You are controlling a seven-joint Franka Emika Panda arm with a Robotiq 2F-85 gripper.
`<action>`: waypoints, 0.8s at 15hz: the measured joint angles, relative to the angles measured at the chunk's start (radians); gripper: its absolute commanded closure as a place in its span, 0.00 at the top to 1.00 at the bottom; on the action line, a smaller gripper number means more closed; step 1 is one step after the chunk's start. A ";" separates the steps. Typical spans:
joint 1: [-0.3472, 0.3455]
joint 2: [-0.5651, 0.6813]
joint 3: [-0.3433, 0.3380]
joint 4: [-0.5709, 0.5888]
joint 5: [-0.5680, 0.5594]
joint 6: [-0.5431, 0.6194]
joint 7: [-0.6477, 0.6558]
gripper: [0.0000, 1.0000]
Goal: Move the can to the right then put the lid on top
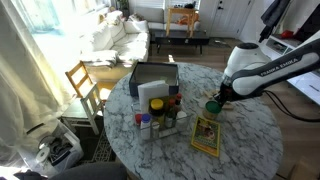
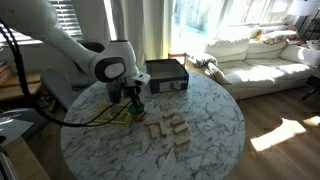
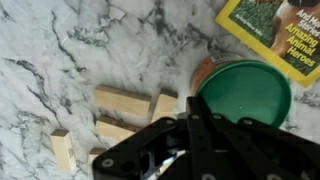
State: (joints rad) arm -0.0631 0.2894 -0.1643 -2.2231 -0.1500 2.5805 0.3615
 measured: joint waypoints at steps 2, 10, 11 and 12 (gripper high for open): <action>0.000 0.001 -0.002 0.002 0.000 0.000 0.000 0.00; 0.000 0.016 -0.003 0.018 0.009 0.000 0.003 0.00; 0.000 0.020 -0.003 0.020 0.009 0.000 0.006 0.00; 0.000 0.024 -0.004 0.023 0.009 0.000 0.007 0.00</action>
State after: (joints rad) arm -0.0633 0.3131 -0.1683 -2.2001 -0.1406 2.5805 0.3688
